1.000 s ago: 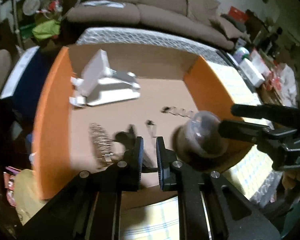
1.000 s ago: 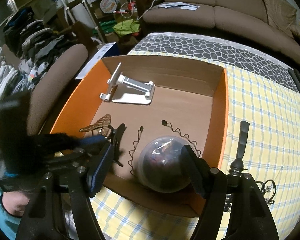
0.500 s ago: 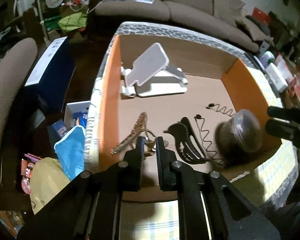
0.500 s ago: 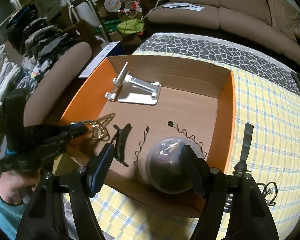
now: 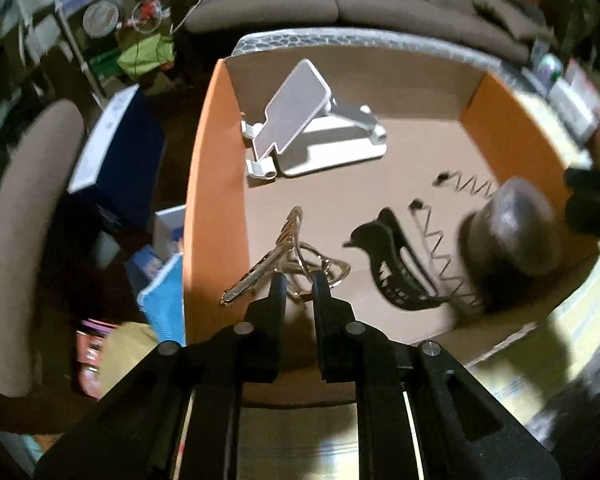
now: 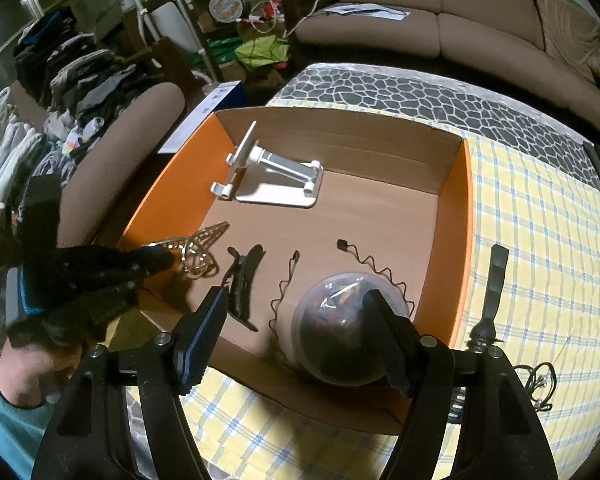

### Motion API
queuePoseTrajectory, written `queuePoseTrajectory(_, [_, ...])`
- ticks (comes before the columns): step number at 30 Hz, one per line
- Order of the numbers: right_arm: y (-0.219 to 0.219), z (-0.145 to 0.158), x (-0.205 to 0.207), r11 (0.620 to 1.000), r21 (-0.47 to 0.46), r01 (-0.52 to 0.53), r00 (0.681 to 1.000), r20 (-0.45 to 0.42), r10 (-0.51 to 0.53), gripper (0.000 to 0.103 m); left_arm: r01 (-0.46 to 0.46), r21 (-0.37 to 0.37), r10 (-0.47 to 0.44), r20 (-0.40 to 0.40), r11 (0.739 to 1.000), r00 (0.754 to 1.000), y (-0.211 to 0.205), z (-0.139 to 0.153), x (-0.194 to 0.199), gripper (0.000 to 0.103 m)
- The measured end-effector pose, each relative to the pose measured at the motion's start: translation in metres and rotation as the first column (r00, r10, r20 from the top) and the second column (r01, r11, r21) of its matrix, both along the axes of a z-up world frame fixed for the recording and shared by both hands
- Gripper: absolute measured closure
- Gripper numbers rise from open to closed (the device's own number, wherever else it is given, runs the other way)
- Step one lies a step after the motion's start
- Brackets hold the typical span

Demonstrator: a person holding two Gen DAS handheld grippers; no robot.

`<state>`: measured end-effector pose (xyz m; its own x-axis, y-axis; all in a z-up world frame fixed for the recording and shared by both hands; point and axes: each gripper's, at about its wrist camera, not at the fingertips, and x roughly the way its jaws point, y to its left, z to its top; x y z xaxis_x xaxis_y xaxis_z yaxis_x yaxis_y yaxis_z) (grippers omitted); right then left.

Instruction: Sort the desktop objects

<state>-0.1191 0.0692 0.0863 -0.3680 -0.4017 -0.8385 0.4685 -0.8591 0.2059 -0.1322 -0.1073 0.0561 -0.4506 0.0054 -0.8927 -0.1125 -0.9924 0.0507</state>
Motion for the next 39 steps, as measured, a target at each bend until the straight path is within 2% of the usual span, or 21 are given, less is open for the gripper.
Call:
queuePoseTrajectory(6, [-0.001,0.002,0.001,1.0,-0.003,-0.002,1.0,-0.005,0.002,0.03,0.004,0.016,-0.004,0.001,1.0,1.0,0.0,0.001,-0.002,0.085])
queuePoseTrajectory(10, [-0.001,0.001,0.001,1.0,-0.006,-0.005,1.0,-0.004,0.004,0.03,0.007,0.081,-0.004,-0.039,0.997,0.999,-0.008,0.013,0.002,0.054])
queuePoseTrajectory(12, [-0.002,0.002,0.001,1.0,-0.008,-0.003,1.0,-0.002,0.003,0.03,-0.003,0.128,0.014,-0.081,0.992,0.997,-0.016,0.025,0.005,0.052])
queuePoseTrajectory(14, [-0.002,0.002,0.001,1.0,-0.015,-0.002,1.0,0.001,0.002,0.03,-0.029,0.174,0.05,-0.112,0.984,0.992,-0.028,0.033,0.005,0.044])
queuePoseTrajectory(16, [-0.003,0.002,0.0,0.999,-0.038,-0.002,1.0,0.014,0.003,0.03,-0.053,0.263,0.089,-0.128,0.963,0.988,-0.045,0.042,0.006,0.043])
queuePoseTrajectory(19, [-0.005,0.003,-0.001,0.997,-0.079,-0.006,0.999,0.036,0.009,0.03,-0.105,0.302,0.152,-0.14,0.948,0.978,-0.064,0.046,0.007,0.043])
queuePoseTrajectory(23, [-0.012,0.004,0.001,0.997,-0.08,-0.019,0.999,0.034,0.022,0.03,-0.141,0.351,0.195,-0.124,0.926,0.973,-0.083,0.045,0.007,0.043])
queuePoseTrajectory(28, [-0.017,0.002,0.001,0.997,-0.07,-0.022,0.999,0.035,0.025,0.03,-0.123,0.334,0.173,-0.125,0.935,0.977,-0.078,0.044,0.009,0.043])
queuePoseTrajectory(30, [-0.015,0.001,0.0,0.998,-0.066,-0.018,0.999,0.038,0.02,0.03,-0.117,0.327,0.167,-0.129,0.938,0.978,-0.072,0.044,0.01,0.039])
queuePoseTrajectory(31, [-0.015,0.001,0.0,0.998,-0.065,-0.015,0.999,0.039,0.017,0.03,-0.122,0.323,0.172,-0.13,0.938,0.977,-0.07,0.045,0.01,0.033])
queuePoseTrajectory(33, [-0.013,0.0,0.001,0.998,-0.059,-0.013,0.999,0.037,0.015,0.03,-0.123,0.319,0.173,-0.131,0.94,0.976,-0.066,0.046,0.011,0.032])
queuePoseTrajectory(36, [-0.011,-0.001,0.001,0.999,-0.045,-0.004,0.999,0.035,0.005,0.023,-0.118,0.32,0.17,-0.138,0.94,0.976,-0.061,0.049,0.014,0.03])
queuePoseTrajectory(39, [-0.007,-0.001,0.002,0.999,-0.039,0.006,0.999,0.036,-0.004,0.022,-0.131,0.318,0.186,-0.151,0.939,0.971,-0.057,0.051,0.021,0.024])
